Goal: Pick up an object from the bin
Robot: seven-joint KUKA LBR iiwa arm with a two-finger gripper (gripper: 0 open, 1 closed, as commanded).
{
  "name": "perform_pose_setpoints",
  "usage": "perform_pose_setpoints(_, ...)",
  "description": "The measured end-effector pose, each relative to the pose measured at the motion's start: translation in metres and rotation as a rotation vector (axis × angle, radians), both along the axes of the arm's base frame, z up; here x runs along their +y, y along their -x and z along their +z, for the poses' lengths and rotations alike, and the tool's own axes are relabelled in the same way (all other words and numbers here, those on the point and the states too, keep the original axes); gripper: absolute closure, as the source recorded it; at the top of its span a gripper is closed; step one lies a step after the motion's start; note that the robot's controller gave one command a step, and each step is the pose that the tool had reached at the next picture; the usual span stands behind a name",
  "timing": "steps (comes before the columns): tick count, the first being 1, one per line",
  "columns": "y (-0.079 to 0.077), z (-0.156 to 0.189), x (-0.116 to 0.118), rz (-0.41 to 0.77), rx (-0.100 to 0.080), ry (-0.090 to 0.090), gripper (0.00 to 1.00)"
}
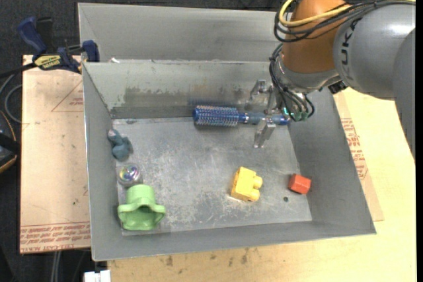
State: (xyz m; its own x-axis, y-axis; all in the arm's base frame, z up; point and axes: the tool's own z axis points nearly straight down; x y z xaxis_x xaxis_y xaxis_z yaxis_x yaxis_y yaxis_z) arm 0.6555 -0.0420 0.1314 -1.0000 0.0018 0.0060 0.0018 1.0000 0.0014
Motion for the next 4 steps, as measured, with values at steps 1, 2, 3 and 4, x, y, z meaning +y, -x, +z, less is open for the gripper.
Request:
perform_pose_setpoints(1,-0.003,-0.047,0.030,-0.034,-0.014,0.001,0.00)
perform_pose_setpoints(2,0.010,-0.030,0.075,0.015,-0.008,-0.001,0.00)
perform_pose_setpoints(3,0.011,-0.031,0.062,0.018,-0.008,0.000,0.00)
perform_pose_setpoints(4,0.011,-0.054,0.084,0.129,-0.016,0.004,0.00)
